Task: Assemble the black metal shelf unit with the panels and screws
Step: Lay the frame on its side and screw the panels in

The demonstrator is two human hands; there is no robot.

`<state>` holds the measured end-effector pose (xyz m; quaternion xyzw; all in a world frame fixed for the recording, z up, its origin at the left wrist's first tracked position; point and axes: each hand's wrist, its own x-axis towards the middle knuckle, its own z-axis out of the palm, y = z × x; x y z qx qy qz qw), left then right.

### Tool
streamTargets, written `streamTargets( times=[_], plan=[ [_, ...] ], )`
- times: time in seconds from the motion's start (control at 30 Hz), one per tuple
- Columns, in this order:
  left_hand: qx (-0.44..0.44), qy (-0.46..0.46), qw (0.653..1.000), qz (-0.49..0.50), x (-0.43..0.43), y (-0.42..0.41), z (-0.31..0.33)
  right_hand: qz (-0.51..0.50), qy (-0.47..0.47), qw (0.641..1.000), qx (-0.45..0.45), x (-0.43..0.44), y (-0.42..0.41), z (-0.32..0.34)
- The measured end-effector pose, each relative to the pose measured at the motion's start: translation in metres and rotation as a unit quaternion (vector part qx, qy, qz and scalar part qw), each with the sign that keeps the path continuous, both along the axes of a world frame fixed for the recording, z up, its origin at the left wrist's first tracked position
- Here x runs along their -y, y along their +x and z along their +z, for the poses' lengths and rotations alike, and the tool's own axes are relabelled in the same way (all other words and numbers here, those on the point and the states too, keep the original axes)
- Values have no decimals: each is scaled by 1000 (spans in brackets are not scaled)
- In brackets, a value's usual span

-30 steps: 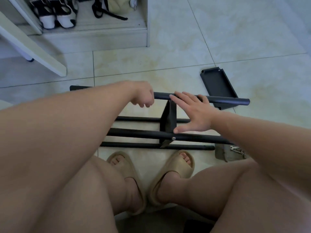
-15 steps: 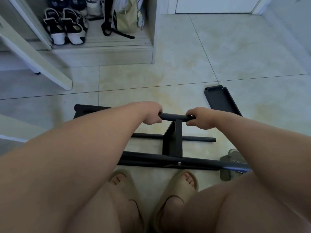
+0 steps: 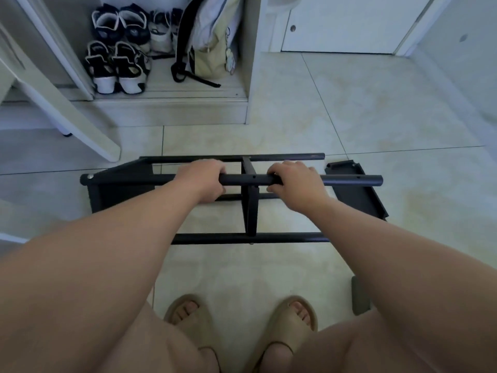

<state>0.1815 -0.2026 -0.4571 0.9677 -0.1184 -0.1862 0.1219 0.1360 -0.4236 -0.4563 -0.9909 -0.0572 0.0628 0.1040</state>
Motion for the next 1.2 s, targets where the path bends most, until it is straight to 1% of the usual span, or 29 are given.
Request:
streamTargets(
  times=[0.1,0.23,0.3,0.6,0.83,0.97,1.1,1.2],
  plan=[
    [-24,43,999,-5,1,-8,-8,12,-34,999,-32,-7,-7,-13],
    [-49,78,995,-39,12,-16,-24,8,-52,995,-86,-3,-13,-34],
    [-58,94,992,-54,18,-18,-33,14,-62,993,-100,1,-14,-45],
    [-122,119,983,-71,34,-21,-69,27,-72,987,-143,11,-14,-86],
    [-178,122,975,-48,37,-19,-80,14,-60,985,-161,9,-23,-115],
    [-196,111,973,-55,47,-14,-72,-17,-44,982,-184,12,-31,-121],
    [-206,86,971,-84,66,-16,-63,-19,-34,979,-201,26,-36,-108],
    [-193,79,973,-102,83,-23,-57,-18,-39,976,-216,55,-40,-84]
  ],
)
